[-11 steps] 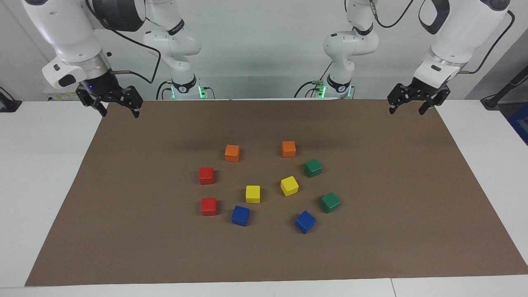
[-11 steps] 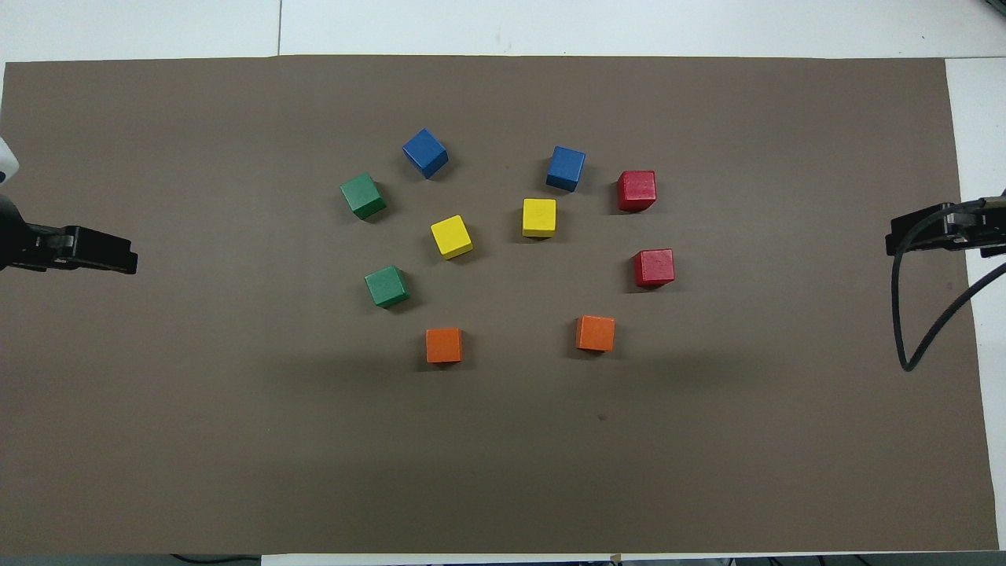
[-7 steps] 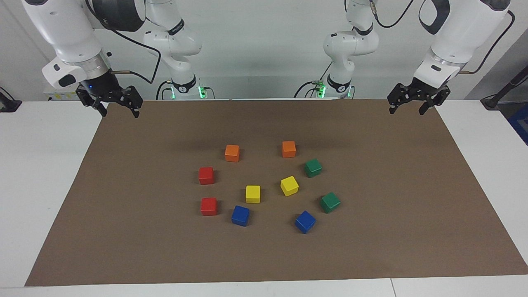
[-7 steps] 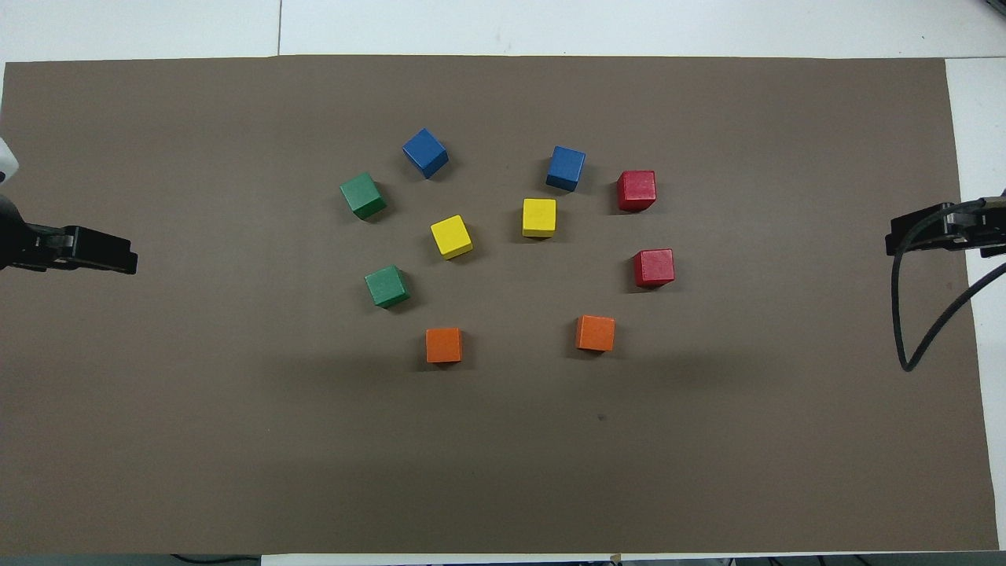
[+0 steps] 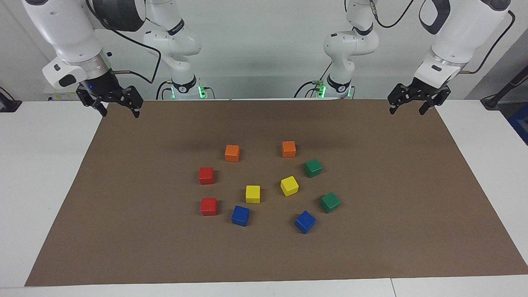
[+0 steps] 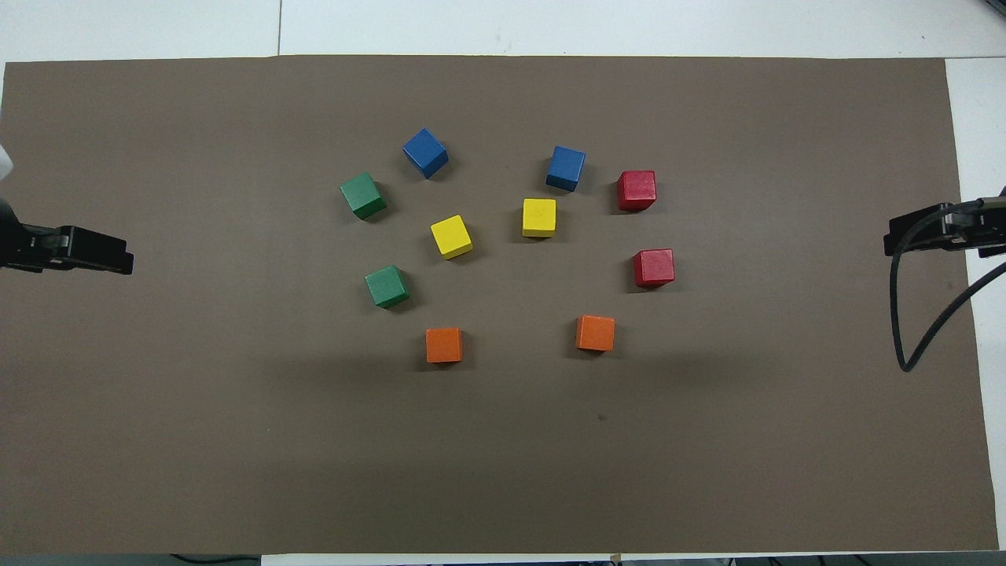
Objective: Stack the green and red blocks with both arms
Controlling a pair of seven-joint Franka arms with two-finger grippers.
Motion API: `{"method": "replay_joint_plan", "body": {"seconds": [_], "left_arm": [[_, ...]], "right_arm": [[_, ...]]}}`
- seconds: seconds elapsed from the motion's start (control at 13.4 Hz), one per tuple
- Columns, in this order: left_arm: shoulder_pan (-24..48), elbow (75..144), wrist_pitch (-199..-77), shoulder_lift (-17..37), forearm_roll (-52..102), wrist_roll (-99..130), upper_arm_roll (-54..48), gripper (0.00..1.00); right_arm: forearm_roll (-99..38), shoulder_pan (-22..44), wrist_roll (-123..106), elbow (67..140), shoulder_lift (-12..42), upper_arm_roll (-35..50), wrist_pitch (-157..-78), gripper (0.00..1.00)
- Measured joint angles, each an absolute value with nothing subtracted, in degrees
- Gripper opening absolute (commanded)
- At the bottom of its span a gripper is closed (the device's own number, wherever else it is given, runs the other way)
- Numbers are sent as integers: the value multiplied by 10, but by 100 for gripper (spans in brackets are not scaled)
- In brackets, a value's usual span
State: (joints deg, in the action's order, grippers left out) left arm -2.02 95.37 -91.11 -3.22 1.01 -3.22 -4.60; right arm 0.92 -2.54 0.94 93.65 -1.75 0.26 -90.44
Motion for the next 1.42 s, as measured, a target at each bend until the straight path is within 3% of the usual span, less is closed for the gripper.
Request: {"method": "replay_joint_plan", "body": {"seconds": [0.52,0.97,1.19,1.42], "left_arm": [[-5,989,-939,-27,12,26,-52,100],[102,1026,-1062,54,11,201,-57,100],[125,1085,-1142,66,11,265,-58,100],[154,1095,-1178,89,11,355,-58,100]], "right_arm": [[-24,37,63,970,23,6,-994,100],[-24,78,98,1002,85,6,-1087,100],[-24,106,114,1022,109,7,-1139,100],[-24,126,141,1042,129,7,-1174,100]]}}
